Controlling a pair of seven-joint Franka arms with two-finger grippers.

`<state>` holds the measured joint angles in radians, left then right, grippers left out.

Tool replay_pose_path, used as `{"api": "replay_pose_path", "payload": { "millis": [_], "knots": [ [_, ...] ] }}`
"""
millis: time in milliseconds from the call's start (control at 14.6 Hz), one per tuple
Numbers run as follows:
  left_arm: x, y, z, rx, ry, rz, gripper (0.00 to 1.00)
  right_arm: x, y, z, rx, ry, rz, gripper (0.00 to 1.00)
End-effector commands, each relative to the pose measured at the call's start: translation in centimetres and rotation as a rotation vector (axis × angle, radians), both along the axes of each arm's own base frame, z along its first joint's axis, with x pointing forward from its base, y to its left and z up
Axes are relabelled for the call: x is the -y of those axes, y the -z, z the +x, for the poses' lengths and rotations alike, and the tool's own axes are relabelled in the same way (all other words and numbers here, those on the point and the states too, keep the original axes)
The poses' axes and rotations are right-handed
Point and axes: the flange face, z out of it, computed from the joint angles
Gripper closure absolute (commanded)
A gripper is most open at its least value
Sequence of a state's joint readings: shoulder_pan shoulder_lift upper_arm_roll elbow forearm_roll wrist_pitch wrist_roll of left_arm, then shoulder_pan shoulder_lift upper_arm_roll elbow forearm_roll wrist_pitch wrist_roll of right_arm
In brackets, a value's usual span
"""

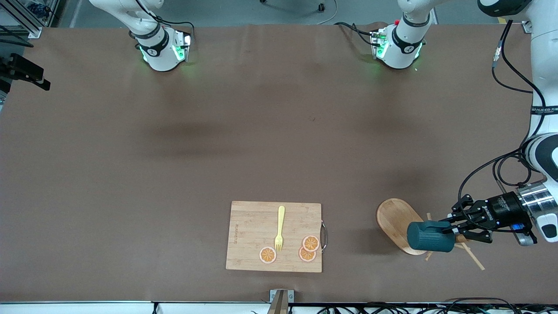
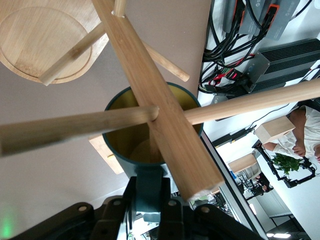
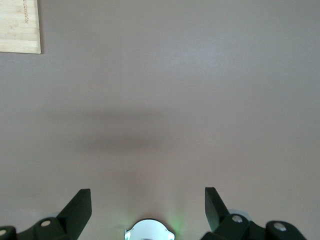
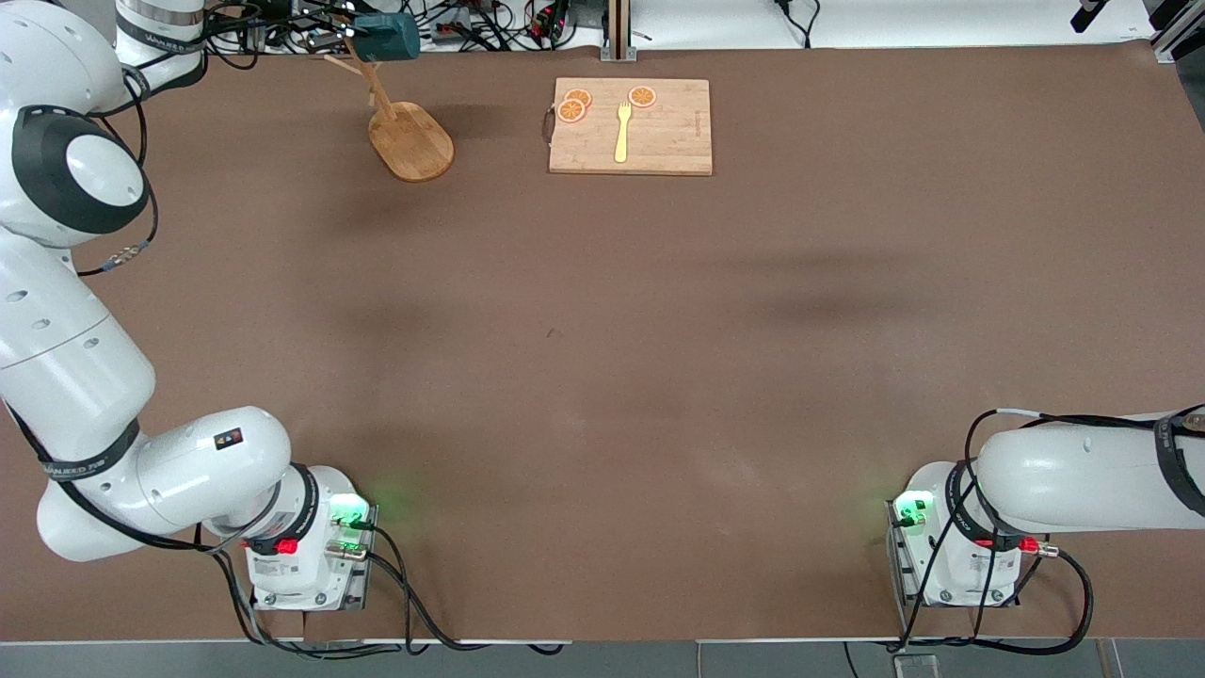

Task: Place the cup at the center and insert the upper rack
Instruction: 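Open the left gripper and release the mug on the stand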

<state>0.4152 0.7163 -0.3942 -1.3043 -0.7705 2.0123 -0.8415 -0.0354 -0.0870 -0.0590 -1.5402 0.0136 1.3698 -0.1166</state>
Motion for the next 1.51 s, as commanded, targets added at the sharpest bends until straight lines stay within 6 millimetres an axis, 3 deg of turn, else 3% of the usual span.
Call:
{"api": "replay_pose_path", "payload": {
  "millis": [0, 68, 205, 479, 684, 890, 1163, 1232, 1437],
  "knots": [
    [0.1, -0.1, 0.1, 0.022, 0.017, -0.009, 0.06, 0.0, -0.2, -1.0, 0.007, -0.009, -0.011, 0.0],
    [0.1, -0.3, 0.1, 0.025, 0.019, -0.003, 0.0, 0.0, -0.2, -1.0, 0.007, -0.01, -0.011, 0.0],
    [-0.1, -0.8, 0.0, 0.035, 0.03, 0.029, 0.0, 0.1, -0.2, -0.9, 0.009, -0.01, -0.012, 0.0],
    [1.7, -7.0, -1.6, 0.101, 0.19, 0.291, 0.0, 0.1, -0.2, -0.9, 0.009, -0.01, -0.012, 0.0],
    [4.0, -13.8, -4.4, 0.157, 0.362, 0.53, 0.0, 0.2, -0.2, -1.0, 0.009, -0.007, -0.012, 0.0],
    [5.0, -17.4, -7.7, 0.216, 0.676, 0.825, 0.0, 0.0, -0.2, -1.0, 0.007, -0.012, -0.012, 0.0],
    [5.8, -23.3, -11.1, 0.337, 0.917, 0.931, 0.0, 0.0, -0.3, -0.9, 0.01, -0.012, -0.013, 0.0],
    [6.9, -24.9, -12.2, 0.384, 1.009, 0.954, 0.0, -0.1, -0.2, -0.9, 0.009, -0.013, -0.012, 0.0],
    [9.7, -26.9, -16.3, 0.337, 1.126, 0.996, 0.0, 0.0, -0.2, -0.9, 0.009, -0.012, -0.012, 0.0]
  ]
}}
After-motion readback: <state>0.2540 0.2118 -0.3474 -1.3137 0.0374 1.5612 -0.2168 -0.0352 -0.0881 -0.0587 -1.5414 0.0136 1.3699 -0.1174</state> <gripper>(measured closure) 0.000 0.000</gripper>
